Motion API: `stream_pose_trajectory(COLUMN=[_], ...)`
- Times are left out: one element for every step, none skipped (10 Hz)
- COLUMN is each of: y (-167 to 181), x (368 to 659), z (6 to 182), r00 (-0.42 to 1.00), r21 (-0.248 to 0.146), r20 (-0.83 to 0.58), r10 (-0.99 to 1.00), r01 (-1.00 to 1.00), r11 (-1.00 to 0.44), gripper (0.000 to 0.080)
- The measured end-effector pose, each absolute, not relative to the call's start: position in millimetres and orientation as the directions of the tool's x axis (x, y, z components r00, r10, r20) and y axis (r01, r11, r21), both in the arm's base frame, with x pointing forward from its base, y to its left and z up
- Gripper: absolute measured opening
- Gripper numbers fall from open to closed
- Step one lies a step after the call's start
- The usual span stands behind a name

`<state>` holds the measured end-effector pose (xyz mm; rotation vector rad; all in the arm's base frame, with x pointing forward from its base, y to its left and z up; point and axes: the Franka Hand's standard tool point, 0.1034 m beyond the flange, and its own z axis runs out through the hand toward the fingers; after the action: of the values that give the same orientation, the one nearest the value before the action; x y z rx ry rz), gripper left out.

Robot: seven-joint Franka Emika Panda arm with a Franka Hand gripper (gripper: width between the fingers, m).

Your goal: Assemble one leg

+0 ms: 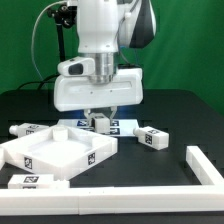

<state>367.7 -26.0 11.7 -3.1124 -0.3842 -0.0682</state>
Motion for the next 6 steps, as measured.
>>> stream_pose_trajectory(y=[-25.2,-19.5,-17.1,-18.1,-18.0,-18.0], x=[366.8,366.7,367.6,367.4,367.4,367.4], z=[7.6,6.2,6.2,6.1,6.1,6.1], r00=[0.969,0.97,0.968,0.968,0.968,0.968], r21=[-0.003,-0.007,-0.008,-0.008,-0.008,-0.008], r20=[0.037,0.033,0.033,0.033,0.033,0.033], r10=[0.244,0.243,0.25,0.25,0.25,0.25], r01=[0.244,0.243,0.251,0.25,0.251,0.251], r11=[-0.97,-0.97,-0.968,-0.968,-0.968,-0.968], gripper=[0.0268,0.0268,0.0268,0.0268,0.0333,0.0333])
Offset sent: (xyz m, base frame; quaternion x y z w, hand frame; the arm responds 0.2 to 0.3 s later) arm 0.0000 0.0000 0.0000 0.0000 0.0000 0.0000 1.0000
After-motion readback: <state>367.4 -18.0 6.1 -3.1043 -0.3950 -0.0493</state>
